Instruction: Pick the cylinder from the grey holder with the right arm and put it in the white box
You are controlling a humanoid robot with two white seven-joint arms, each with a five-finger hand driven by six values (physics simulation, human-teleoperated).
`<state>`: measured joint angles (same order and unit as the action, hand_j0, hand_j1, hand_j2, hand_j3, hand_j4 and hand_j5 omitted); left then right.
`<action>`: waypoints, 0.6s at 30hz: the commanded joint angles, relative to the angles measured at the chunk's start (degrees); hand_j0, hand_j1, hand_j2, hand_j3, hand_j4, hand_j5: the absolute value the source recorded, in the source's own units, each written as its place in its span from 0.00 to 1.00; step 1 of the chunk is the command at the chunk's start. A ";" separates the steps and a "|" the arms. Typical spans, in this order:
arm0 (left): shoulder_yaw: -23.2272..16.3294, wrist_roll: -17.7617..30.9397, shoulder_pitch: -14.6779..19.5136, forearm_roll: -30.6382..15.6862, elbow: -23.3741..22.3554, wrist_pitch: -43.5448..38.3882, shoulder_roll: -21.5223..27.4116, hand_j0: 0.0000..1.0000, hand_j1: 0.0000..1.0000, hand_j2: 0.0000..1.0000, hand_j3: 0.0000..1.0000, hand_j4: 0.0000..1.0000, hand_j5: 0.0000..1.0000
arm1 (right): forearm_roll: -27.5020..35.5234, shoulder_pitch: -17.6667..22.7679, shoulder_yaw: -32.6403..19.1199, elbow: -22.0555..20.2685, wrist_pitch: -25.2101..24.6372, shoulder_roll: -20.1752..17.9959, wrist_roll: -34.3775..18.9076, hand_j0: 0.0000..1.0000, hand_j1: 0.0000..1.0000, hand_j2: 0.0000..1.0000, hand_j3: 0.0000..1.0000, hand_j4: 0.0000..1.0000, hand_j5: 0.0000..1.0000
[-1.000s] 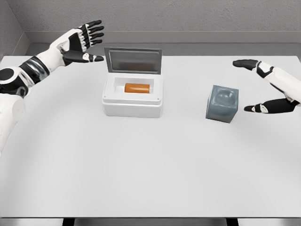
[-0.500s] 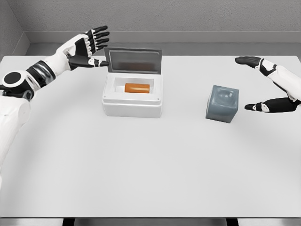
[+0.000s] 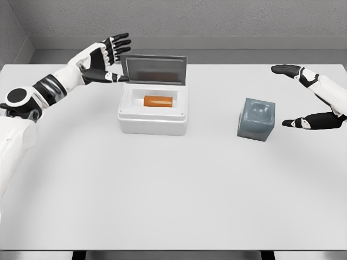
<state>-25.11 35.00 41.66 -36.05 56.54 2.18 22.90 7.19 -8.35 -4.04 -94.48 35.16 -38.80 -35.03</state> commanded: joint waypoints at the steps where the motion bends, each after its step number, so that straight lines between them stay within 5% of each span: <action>1: 0.15 0.00 0.00 -0.34 0.76 0.02 0.13 1.00 1.00 1.00 1.00 1.00 1.00 | 0.46 0.00 0.00 0.00 -0.16 -0.05 0.03 1.00 1.00 1.00 1.00 1.00 1.00; 18: 1.47 0.00 -3.69 -0.42 6.30 0.11 2.50 1.00 1.00 1.00 1.00 1.00 1.00 | 0.37 0.00 0.00 0.00 -0.16 -0.05 0.03 1.00 1.00 1.00 1.00 1.00 1.00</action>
<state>-23.92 35.00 37.62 -36.09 62.11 2.25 25.20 7.10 -8.35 -4.04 -94.46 35.16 -38.80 -35.03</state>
